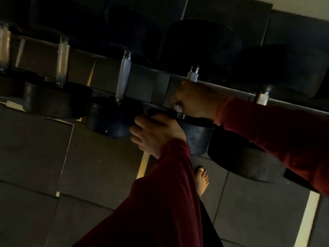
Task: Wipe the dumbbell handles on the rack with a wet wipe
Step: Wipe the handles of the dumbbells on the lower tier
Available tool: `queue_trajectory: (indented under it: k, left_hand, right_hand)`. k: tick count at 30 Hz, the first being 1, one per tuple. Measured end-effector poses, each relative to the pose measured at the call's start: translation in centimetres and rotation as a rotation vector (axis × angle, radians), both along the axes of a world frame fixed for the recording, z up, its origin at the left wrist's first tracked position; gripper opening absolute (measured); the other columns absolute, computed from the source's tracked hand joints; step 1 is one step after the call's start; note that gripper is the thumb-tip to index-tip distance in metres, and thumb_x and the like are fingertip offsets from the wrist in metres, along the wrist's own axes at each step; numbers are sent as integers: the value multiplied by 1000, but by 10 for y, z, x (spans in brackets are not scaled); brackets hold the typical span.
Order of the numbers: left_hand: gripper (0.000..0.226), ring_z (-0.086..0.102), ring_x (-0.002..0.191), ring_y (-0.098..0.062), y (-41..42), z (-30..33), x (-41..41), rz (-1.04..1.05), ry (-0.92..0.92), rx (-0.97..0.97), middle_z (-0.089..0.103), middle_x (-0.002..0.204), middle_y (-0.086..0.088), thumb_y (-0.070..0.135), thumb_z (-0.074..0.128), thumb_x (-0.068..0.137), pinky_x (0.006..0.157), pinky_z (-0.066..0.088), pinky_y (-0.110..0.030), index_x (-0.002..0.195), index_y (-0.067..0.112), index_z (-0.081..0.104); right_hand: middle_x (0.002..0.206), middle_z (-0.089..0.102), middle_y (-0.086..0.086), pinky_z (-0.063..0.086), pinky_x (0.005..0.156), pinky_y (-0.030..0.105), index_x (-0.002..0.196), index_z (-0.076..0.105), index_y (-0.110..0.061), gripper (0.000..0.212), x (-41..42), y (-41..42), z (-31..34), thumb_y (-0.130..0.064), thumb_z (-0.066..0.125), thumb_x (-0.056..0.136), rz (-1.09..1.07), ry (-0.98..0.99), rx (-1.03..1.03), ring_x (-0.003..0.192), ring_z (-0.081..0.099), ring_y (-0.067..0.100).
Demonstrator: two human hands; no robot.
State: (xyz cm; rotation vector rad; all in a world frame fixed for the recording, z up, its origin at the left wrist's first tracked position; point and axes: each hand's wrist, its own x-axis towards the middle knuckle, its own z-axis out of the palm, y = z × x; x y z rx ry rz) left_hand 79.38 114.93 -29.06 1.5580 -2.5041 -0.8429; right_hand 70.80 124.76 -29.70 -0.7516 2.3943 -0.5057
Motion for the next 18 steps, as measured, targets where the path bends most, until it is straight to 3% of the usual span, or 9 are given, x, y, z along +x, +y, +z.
queue_trajectory:
  k: [2, 4, 8, 10, 14, 16, 18]
  left_hand:
    - [41, 46, 106, -35, 1, -1, 0, 0, 3, 1, 52, 115, -15, 34, 39, 81, 87, 39, -45, 110, 10, 55]
    - [40, 46, 105, -36, 1, -2, 0, -3, 3, -13, 52, 114, -16, 33, 41, 81, 85, 39, -45, 109, 9, 56]
    - [41, 46, 106, -35, 0, -3, 1, -17, -18, -18, 51, 116, -14, 34, 39, 82, 88, 40, -46, 112, 11, 55]
    - [41, 45, 107, -34, 0, -3, 1, -13, -20, -6, 51, 117, -14, 34, 39, 82, 88, 39, -46, 113, 11, 54]
    - [41, 45, 107, -34, 1, -4, 1, -16, -10, -9, 51, 117, -14, 34, 39, 83, 88, 40, -46, 113, 11, 54]
    - [41, 46, 106, -34, 0, -4, 1, -18, -12, -12, 51, 116, -14, 33, 39, 83, 88, 40, -45, 113, 11, 54]
    - [40, 46, 107, -33, 0, -4, 2, -18, -16, -14, 51, 116, -13, 34, 39, 83, 88, 40, -46, 113, 11, 54]
  right_hand:
    - [92, 64, -14, 34, 73, 1, 100, 74, -25, 24, 4, 5, 8, -10, 60, 89, -160, -117, -106, 94, 59, 3]
    - [92, 66, -19, 37, 76, 0, 99, 74, -29, 22, 17, 14, 8, -12, 64, 89, -432, -211, -257, 91, 60, -3]
    - [69, 68, -13, 49, 69, 23, 75, 75, -26, 18, 36, 28, -8, -18, 69, 89, -1473, -341, -540, 63, 61, 0]
    - [68, 69, -8, 55, 76, 25, 65, 74, -24, 25, 34, 30, -12, -22, 72, 90, -1785, -437, -665, 67, 65, 5]
    - [84, 75, 1, 60, 85, 35, 78, 76, -18, 9, 15, 12, -12, -20, 74, 87, -1807, -592, -855, 83, 73, 13]
    - [80, 75, -4, 59, 89, 36, 69, 75, -24, 16, 12, 1, -18, -22, 72, 85, -1708, -482, -686, 83, 73, 14]
    - [84, 75, -9, 56, 92, 32, 77, 77, -28, 13, 16, -3, -19, -38, 69, 82, -1553, -311, -354, 89, 71, 13]
